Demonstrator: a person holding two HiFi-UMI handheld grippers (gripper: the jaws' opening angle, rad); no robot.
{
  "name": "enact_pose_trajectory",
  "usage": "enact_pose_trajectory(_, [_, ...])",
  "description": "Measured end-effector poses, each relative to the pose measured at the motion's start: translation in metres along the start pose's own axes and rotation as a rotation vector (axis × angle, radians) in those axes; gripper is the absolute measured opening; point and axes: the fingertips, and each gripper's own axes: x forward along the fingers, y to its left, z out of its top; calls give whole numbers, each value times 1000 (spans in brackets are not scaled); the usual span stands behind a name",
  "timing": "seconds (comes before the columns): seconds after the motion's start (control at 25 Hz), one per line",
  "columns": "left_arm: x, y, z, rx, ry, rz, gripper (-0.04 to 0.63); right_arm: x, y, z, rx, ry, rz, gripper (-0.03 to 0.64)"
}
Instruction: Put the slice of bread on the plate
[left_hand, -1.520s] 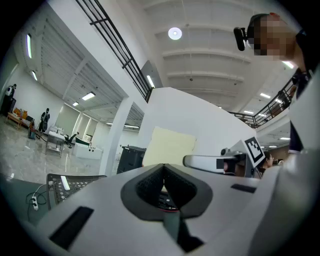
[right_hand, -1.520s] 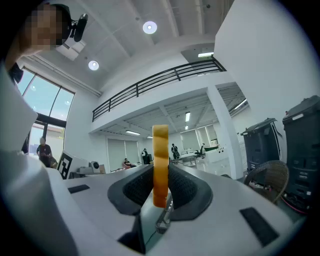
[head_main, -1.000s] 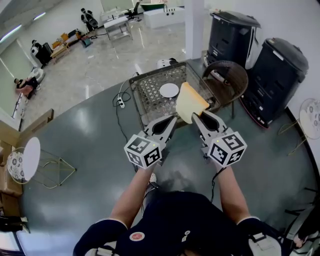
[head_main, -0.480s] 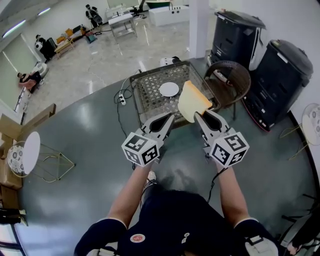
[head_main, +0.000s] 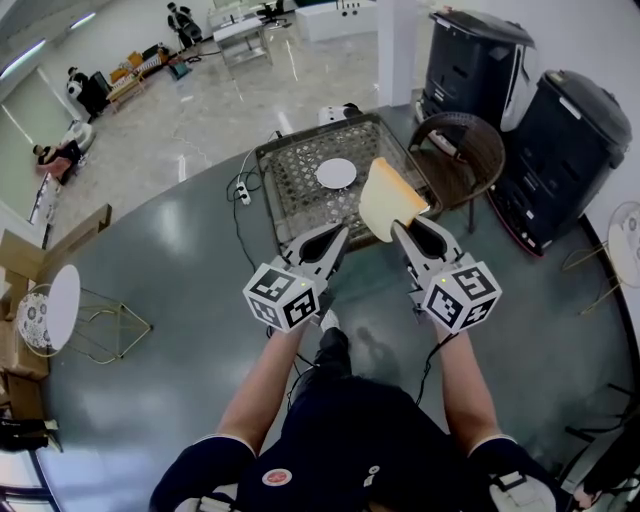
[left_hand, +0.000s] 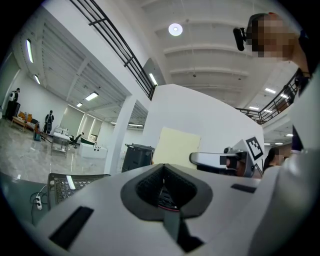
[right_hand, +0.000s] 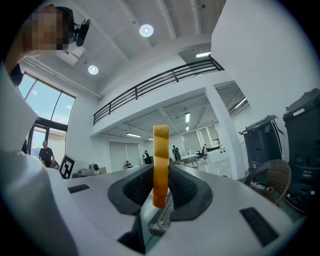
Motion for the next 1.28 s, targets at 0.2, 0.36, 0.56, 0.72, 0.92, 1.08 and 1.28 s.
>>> enact_pose_trajectory(0.2, [14, 19, 0, -11, 2, 3, 8, 16, -12, -1, 3, 12, 0, 87])
enact_pose_trajectory(0.36, [29, 37, -2, -25, 0, 1, 8, 33, -27, -5, 7, 26, -5, 88])
enact_pose_trajectory(0.56, [48, 71, -11, -50, 11, -3, 8, 64, -48, -11, 13, 41, -17, 87])
enact_pose_trajectory(0.72, [64, 105, -9, -68, 24, 2, 8, 94, -64, -12, 18, 62, -23, 87])
enact_pose_trajectory(0.92, [84, 155, -4, -84, 35, 7, 8, 138, -87, -15, 35, 83, -40, 87])
enact_pose_trajectory(1.08, [98, 195, -1, -102, 41, 14, 8, 174, -103, -18, 47, 101, -51, 87])
enact_pose_trajectory(1.28, [109, 239, 2, -121, 56, 24, 8, 219, -117, -21, 65, 118, -54, 87])
